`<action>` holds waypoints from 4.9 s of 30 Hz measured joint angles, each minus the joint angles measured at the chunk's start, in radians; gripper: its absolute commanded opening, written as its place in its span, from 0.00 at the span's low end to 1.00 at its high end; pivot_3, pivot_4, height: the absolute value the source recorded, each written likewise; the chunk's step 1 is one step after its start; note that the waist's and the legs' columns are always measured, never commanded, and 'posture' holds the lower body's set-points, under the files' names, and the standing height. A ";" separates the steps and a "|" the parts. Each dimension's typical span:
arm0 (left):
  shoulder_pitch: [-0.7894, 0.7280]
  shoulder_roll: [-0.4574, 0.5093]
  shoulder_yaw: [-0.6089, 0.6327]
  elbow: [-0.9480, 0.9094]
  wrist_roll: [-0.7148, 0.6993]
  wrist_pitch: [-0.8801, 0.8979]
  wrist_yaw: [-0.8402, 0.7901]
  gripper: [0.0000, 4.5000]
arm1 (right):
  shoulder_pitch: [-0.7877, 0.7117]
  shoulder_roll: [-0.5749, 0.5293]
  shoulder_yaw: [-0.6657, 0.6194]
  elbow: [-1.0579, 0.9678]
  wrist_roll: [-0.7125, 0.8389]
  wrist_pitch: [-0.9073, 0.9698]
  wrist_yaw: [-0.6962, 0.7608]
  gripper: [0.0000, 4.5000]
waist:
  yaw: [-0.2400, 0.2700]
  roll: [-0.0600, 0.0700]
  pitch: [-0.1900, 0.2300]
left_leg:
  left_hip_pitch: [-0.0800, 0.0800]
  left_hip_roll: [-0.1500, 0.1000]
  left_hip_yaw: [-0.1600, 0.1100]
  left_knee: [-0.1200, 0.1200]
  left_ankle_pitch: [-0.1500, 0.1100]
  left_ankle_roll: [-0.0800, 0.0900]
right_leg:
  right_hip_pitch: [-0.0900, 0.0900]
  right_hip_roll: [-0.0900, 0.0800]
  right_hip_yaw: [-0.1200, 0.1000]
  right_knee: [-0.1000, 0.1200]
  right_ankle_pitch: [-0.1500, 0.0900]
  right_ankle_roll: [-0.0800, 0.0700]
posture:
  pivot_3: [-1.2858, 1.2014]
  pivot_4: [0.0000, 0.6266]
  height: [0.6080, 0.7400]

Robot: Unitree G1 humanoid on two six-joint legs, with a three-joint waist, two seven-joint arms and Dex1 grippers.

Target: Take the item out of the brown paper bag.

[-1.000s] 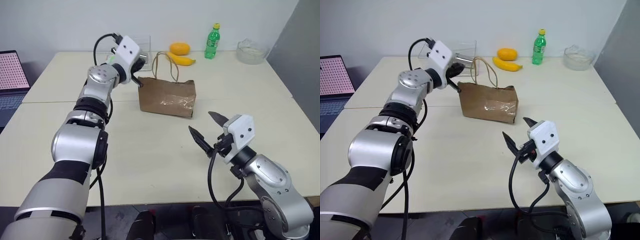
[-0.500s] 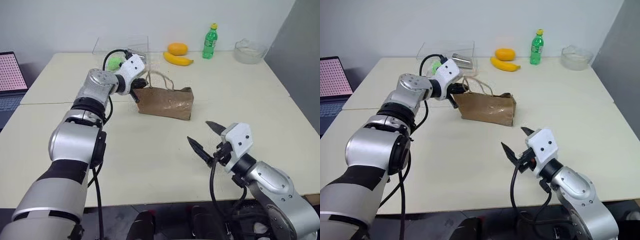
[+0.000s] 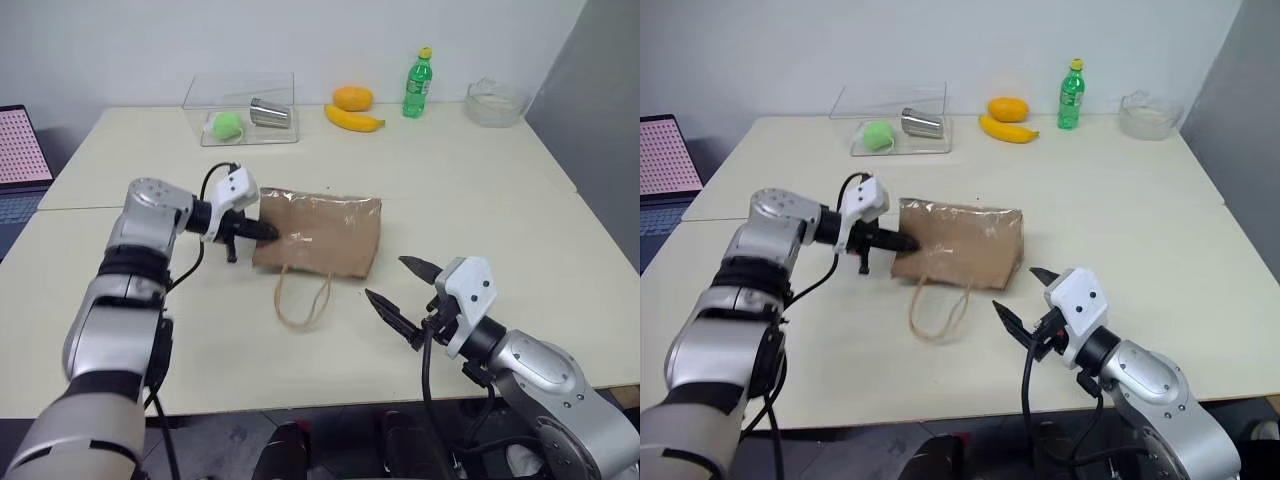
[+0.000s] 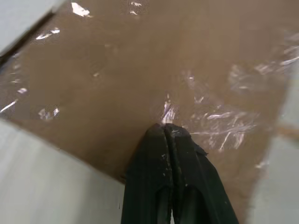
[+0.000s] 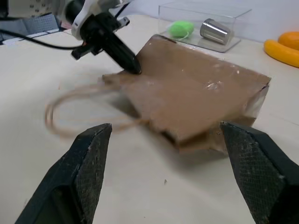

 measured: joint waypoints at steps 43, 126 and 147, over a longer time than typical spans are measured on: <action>0.287 0.055 -0.040 0.034 -0.152 -1.035 -0.043 0.54 | 0.005 -0.199 0.040 0.015 0.196 0.081 0.139 0.87 | 0.010 -0.002 -0.004 | 0.000 0.000 0.000 0.003 0.000 0.000 | 0.002 0.000 -0.001 0.000 0.000 0.000 | 0.52 0.24 1.00; 0.155 -0.211 -0.058 -0.298 -0.288 -0.341 0.274 0.00 | -0.471 0.089 0.503 0.654 -0.181 0.032 0.212 0.78 | 0.008 -0.002 -0.004 | 0.000 -0.001 -0.001 0.007 0.000 0.000 | 0.001 0.001 -0.001 0.001 0.000 0.000 | 0.52 0.24 1.00; 0.056 -0.229 -0.027 -0.209 -0.280 -0.350 0.318 0.00 | -0.512 0.106 0.537 0.767 -0.302 -0.074 0.219 0.01 | 0.007 -0.002 -0.004 | 0.000 -0.001 -0.001 0.007 0.000 0.000 | 0.001 0.001 -0.001 0.001 0.000 0.000 | 0.52 0.24 1.00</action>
